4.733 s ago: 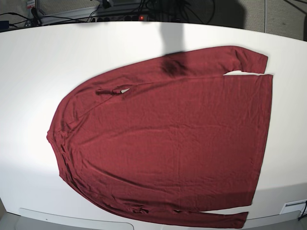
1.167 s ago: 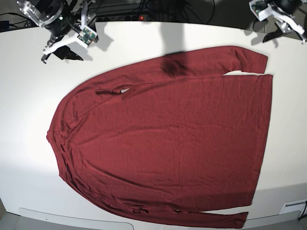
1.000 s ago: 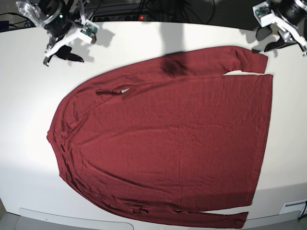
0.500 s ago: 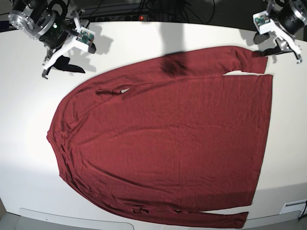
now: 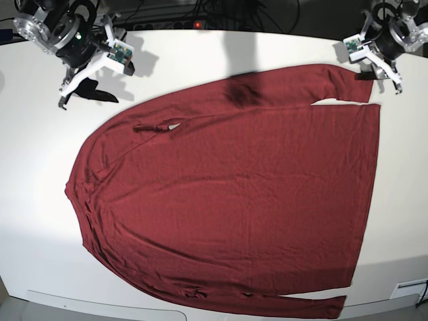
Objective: Fold the T-shirt properly
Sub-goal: 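Move both grippers down toward the shirt's shoulder corners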
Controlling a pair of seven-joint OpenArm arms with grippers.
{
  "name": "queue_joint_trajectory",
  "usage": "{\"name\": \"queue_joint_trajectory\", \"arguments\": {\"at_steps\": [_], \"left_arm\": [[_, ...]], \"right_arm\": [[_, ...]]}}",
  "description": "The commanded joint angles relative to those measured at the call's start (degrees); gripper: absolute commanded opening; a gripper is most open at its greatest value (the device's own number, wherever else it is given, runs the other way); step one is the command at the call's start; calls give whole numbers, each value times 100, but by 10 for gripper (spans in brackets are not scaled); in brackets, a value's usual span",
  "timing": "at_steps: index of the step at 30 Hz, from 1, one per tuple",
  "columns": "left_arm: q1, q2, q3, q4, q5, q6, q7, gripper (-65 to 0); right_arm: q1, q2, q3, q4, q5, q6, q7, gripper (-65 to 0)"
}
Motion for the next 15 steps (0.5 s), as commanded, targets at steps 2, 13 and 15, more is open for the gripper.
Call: {"name": "queue_joint_trajectory", "arguments": {"at_steps": [2,13,15], "left_arm": [[-109,-70,81,-55,42,57,-42,-392],[-409,-70,448,-570,555,-245,-61,-487],[-407,-70,448,-673,599,-444,-59,-596]], "right_arm": [[-4,37,39,105,15,-63,81,-294],[-4,37,39,105,15,-66,-278,-294],[-4,37,39,105,15,-63,-278,-294]]}}
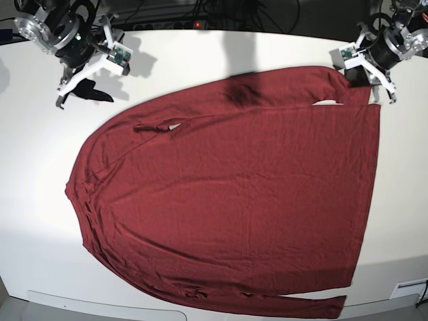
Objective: Fold the T-shirt properly
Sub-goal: 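Move both grippers down toward the shirt's shoulder corners, then grasp the shirt's shoulder edges with both grippers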
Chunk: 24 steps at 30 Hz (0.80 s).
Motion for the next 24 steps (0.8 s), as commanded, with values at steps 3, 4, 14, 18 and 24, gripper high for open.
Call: {"name": "queue_joint_trajectory", "arguments": {"at_steps": [3,4,14,18,24], "left_arm": [[50,-68,0,-131,122,-557,240,-650],[50,-68,0,-133,118,-686,243,-650],[177,-68,-2,-129,-557,-861,267,-650],[173,-66,-2,-122,-824,-859,278,-650],[170,-68,-2,-105,-822,-859,280,-650]], "right_arm": [[-20,63,39,105,28,-66,81,-294],[-17,63,39,105,28,-66,81,-294],[83,66,39,-74,175,-66,313,-288],[350,79,-13,-468,173,-63,378,-260],[1078,94,-706,-1427,-61,-66,568,-260]]}}
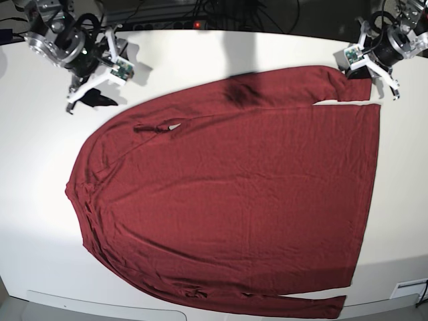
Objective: Fold the T-shirt properly
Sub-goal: 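Grasp the shirt's shoulder edges with both grippers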
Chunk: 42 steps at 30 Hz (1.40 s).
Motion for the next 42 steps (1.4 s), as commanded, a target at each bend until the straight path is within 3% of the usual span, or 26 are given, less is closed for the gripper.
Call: {"name": "queue_joint_trajectory", "arguments": {"at_steps": [1,4,14,28,31,42], "left_arm": [[118,-35,46,-44,90,-387,219,-650],[118,-35,46,-44,90,-387,221,-650],[118,-35,46,-44,92,-387,221,-650],[118,-35,46,-44,92,-385,229,-650],[120,-35,46,-44,92,-387,243,-650],[122,-35,46,-44,87,-387,245,-650]], "right_arm": [[166,83,-114,-61,-146,-76,70,-260],[566,81,-590,-424,-540,-79,61,-260],[1462,63,-1698,-1097,-774,-79,-59,-260],[2079,63,-1904,-2063,-811,-70,76,-260],[2153,68,-1902,-2159,-811,175,98,-264],[2157,66,-1902,-2164,-487,249,-83,-641]]}}
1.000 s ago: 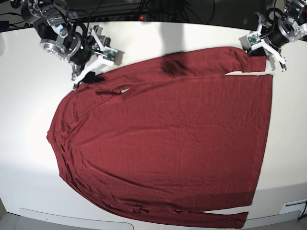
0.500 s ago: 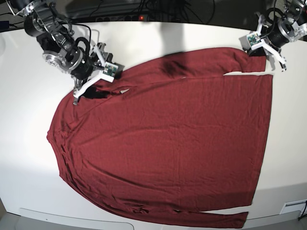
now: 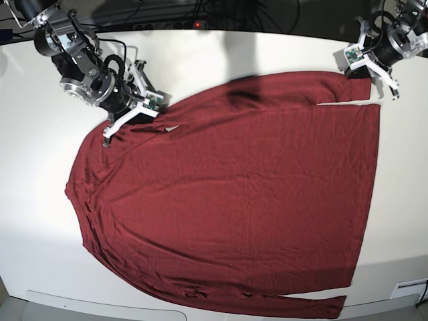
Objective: Fold the T-shirt properly
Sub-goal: 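Grasp the shirt's shoulder edges with both grippers, then adjust both grippers' hold on the shirt's shoulder edges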
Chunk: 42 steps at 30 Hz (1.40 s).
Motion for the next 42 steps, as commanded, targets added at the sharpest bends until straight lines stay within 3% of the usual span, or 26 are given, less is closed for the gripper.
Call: {"name": "queue_joint_trajectory", "arguments": {"at_steps": [1,7,10,13,20,26,33,42], "left_arm": [[122,-37,48,-46,87,-352,267,-650],[175,-42,39,-44,-789,-348,647,-650],[393,-44,-81,90,-1060,31,625,-650],[608,-85,-411,396,-1309,389,629,-650],[634,-83,-1486,1091,-2400,455,575,-650],[142,-68,-1628,1106,-2465,588,564,-650],[-505,-66,-1558,564,-2736,599,562,-650],[-1624,-66,-520,-518,-2463,601,562,-650]], "right_arm": [[-13,96,13,-22,-118,127,-330,-650],[-136,101,17,101,-118,-15,-356,-650],[-376,164,55,461,-116,-282,-356,-650],[-424,162,258,748,164,-289,-382,-650],[-289,144,955,920,940,-286,-422,-650],[85,76,1161,918,1281,-302,-555,-650],[706,-332,1161,562,1283,-463,-634,-650],[1547,-592,868,-232,1364,-439,-614,-650]]}}
